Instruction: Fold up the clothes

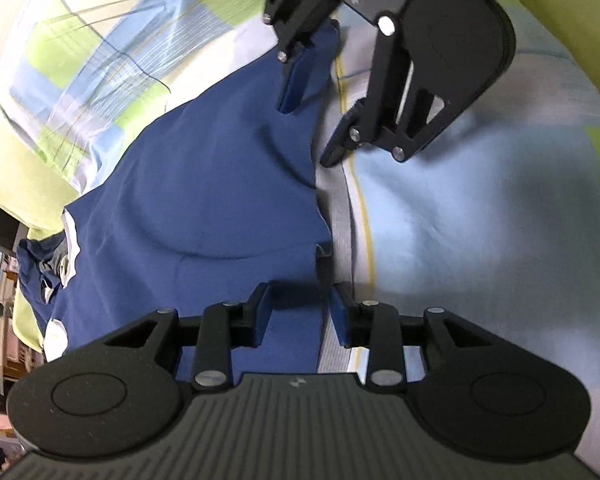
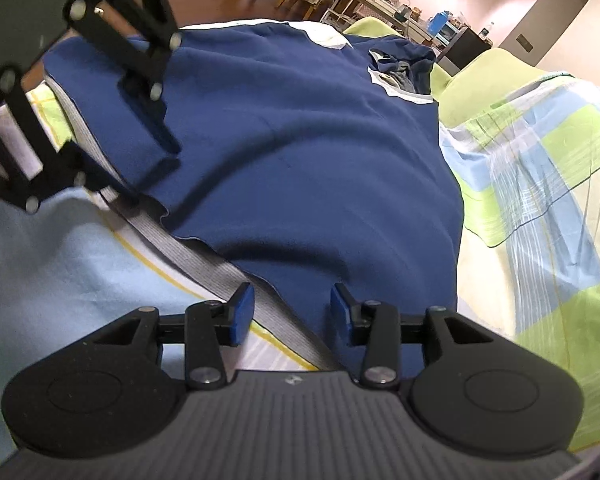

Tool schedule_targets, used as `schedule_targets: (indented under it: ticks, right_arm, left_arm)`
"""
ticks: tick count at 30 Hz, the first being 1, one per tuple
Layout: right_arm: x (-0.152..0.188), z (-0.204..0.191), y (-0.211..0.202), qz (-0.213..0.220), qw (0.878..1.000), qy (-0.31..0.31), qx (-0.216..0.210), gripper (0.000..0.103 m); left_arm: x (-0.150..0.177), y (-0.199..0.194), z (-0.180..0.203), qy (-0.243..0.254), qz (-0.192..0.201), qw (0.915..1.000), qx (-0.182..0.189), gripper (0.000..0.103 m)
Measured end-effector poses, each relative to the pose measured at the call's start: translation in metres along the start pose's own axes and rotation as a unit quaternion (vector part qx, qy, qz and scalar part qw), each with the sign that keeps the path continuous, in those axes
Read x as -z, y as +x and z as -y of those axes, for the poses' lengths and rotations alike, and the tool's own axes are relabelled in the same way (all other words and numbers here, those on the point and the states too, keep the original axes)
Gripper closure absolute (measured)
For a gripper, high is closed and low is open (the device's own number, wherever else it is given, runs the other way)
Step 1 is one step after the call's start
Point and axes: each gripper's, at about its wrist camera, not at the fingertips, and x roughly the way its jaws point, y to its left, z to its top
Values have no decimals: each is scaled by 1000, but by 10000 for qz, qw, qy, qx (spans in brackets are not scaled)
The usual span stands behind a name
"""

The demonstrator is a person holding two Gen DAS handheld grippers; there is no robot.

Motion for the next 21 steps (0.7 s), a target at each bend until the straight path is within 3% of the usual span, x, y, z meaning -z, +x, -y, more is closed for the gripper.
schedule_targets:
  ticks: [2,3,6,8,15,21]
  right_arm:
    - [1,-1,0,11,10000,-8,-9,65]
    - [2,-1,-1,14,10000,-13,5,64]
    - [3,-1,-3,48,10000,-8,49,64]
    - [4,0,-5,79,9999,-30,102,64]
    - [-1,-11,-9,475,9987,-148,146,66]
    - [3,-7,10,247,9955,-45,913,72]
  left_arm:
    - [0,6,2,64,-86,9998,-184,77]
    - [0,6,-2,-63,-90,9997,-219,101]
    - [5,-1,-22,-694,-4,9974,-215,102]
    - [7,-21,-36,-996,290,9944,-180,103]
    - [4,-54,-64,-1352,643,9883,-301,103]
    - [9,-45,-67,-1388,537,9886,-248,103]
